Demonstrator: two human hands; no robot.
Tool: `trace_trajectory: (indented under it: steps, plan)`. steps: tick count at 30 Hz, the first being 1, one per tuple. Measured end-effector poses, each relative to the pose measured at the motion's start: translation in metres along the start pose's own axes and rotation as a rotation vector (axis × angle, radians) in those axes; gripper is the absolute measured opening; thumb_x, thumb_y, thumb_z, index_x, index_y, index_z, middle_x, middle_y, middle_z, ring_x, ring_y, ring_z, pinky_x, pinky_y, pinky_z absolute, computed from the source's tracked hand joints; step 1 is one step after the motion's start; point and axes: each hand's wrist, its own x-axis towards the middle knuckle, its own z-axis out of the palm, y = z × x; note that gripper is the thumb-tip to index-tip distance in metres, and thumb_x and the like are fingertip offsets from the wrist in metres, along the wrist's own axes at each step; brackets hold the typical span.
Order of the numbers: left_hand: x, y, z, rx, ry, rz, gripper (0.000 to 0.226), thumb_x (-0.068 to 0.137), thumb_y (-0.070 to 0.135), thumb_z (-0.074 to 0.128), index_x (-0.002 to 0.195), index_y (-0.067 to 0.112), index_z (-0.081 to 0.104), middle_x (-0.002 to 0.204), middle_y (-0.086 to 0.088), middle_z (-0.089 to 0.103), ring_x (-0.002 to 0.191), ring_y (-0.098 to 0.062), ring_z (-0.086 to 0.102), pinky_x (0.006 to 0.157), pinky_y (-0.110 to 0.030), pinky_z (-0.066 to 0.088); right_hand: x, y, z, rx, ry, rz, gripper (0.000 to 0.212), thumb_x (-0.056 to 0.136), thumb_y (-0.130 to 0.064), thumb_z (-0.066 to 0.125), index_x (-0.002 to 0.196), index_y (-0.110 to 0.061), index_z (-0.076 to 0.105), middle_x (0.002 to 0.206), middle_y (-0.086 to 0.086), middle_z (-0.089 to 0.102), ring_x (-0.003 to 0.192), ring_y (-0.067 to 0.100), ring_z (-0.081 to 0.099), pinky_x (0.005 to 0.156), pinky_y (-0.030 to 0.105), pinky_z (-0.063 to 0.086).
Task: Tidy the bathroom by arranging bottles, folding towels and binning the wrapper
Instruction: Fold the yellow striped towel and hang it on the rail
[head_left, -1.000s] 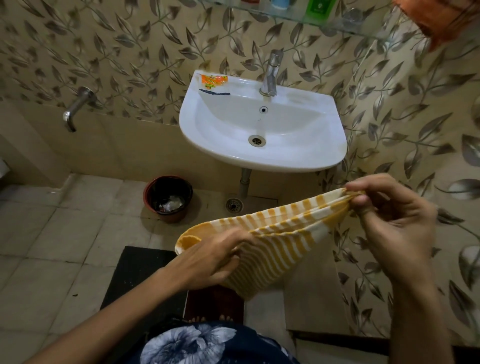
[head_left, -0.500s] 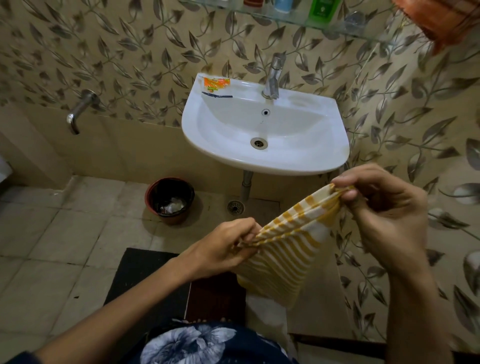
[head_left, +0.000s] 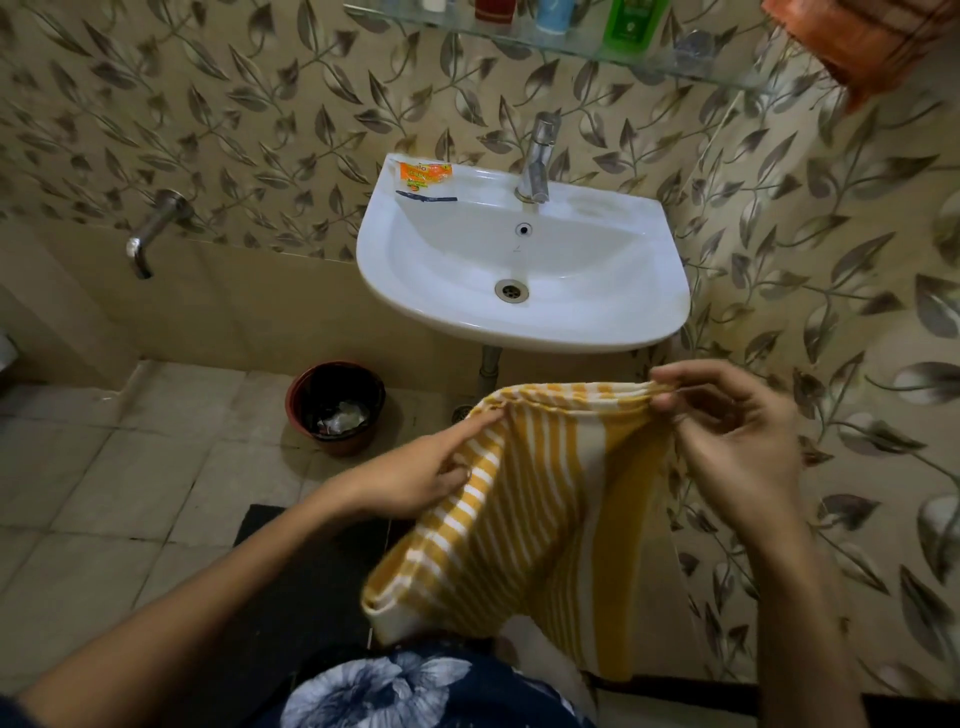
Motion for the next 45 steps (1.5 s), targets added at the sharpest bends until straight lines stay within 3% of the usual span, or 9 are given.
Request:
trace_trajectory:
  steps: [4,7,12,22,28,32,36,42,45]
  plan:
    - [0.007,0.007,-0.002,-0.48,-0.013,-0.26,0.094,0.088,-0.006,0.051,0.144,0.044,-0.004,0.11,0.001,0.053,0.064,-0.007,0.068,0.053,-0.026,0.058,-0.022,0.004,0.036,0.061,-0.191,0.023,0.034,0.077,-0.001,0.066,0.079,-0.035,0.065,0.084,-0.012,0.068,0.079,0.002,0.066,0.071,0.011,0.05]
    - [0.012,0.01,0.002,-0.753,0.106,-0.332,0.094,0.083,-0.014,0.053,0.146,0.038,0.007,0.101,-0.007,0.061,0.073,-0.019,0.066,0.056,-0.032,0.06,-0.036,0.011,0.058,0.066,-0.262,0.017,0.019,0.076,-0.021,0.055,0.073,-0.037,0.065,0.087,-0.009,0.061,0.084,0.009,0.064,0.073,0.018,0.053]
    - [0.014,0.014,-0.013,-1.057,0.339,-0.379,0.062,0.084,-0.017,0.048,0.137,0.014,0.041,0.117,-0.019,0.058,0.099,-0.029,0.061,0.082,-0.043,0.055,-0.056,0.032,0.073,-0.015,-0.347,0.064,0.057,0.08,0.02,0.053,0.089,-0.032,0.073,0.097,-0.015,0.054,0.099,0.006,0.059,0.08,0.016,0.05]
    - [0.017,0.017,-0.012,-1.116,0.678,-0.375,0.076,0.084,-0.016,0.051,0.145,0.021,0.027,0.106,-0.007,0.049,0.071,-0.016,0.056,0.044,-0.023,0.054,-0.072,0.006,0.108,0.118,-0.218,0.193,0.047,0.06,-0.04,0.086,0.103,-0.024,0.074,0.112,-0.014,0.062,0.107,-0.002,0.061,0.085,0.012,0.052]
    - [0.0,0.001,-0.023,-0.837,0.732,-0.281,0.059,0.078,0.007,0.07,0.132,0.003,0.046,0.105,-0.015,0.066,0.067,-0.012,0.07,0.055,-0.022,0.054,-0.038,0.012,0.088,0.116,-0.113,0.152,0.026,0.072,-0.004,0.081,0.088,-0.022,0.073,0.089,-0.008,0.073,0.087,0.004,0.07,0.074,0.018,0.056]
    - [-0.024,-0.02,-0.035,0.029,0.798,-0.044,0.059,0.071,0.065,0.058,0.104,0.018,0.07,0.084,0.002,0.072,0.072,-0.006,0.066,0.068,-0.033,0.054,-0.019,0.014,0.066,0.18,-0.173,0.157,0.034,0.077,-0.006,0.077,0.094,-0.034,0.066,0.093,-0.009,0.073,0.091,0.005,0.07,0.075,0.017,0.056]
    - [-0.036,-0.032,-0.057,0.651,0.534,0.13,0.071,0.075,0.077,0.032,0.099,0.022,0.069,0.086,0.005,0.07,0.076,-0.009,0.054,0.079,-0.046,0.05,-0.008,0.017,0.057,0.054,-0.246,0.146,0.026,0.083,-0.003,0.069,0.088,-0.029,0.067,0.091,-0.008,0.072,0.091,0.005,0.069,0.079,0.025,0.057]
    - [-0.043,-0.009,-0.06,0.494,0.544,0.37,0.064,0.088,0.062,0.031,0.094,0.009,0.065,0.107,-0.002,0.055,0.084,-0.005,0.054,0.068,-0.012,0.044,0.004,-0.002,0.032,0.163,-0.233,0.123,0.026,0.081,0.001,0.068,0.088,-0.025,0.066,0.087,-0.009,0.073,0.089,0.006,0.07,0.076,0.015,0.054]
    - [-0.048,0.019,-0.056,0.373,0.601,0.456,0.04,0.086,0.039,0.047,0.091,0.004,0.065,0.101,-0.003,0.056,0.086,-0.012,0.057,0.07,-0.022,0.049,0.005,-0.023,0.012,0.087,-0.209,0.093,0.023,0.08,-0.001,0.068,0.091,-0.022,0.066,0.088,-0.006,0.073,0.088,0.008,0.07,0.076,0.013,0.054]
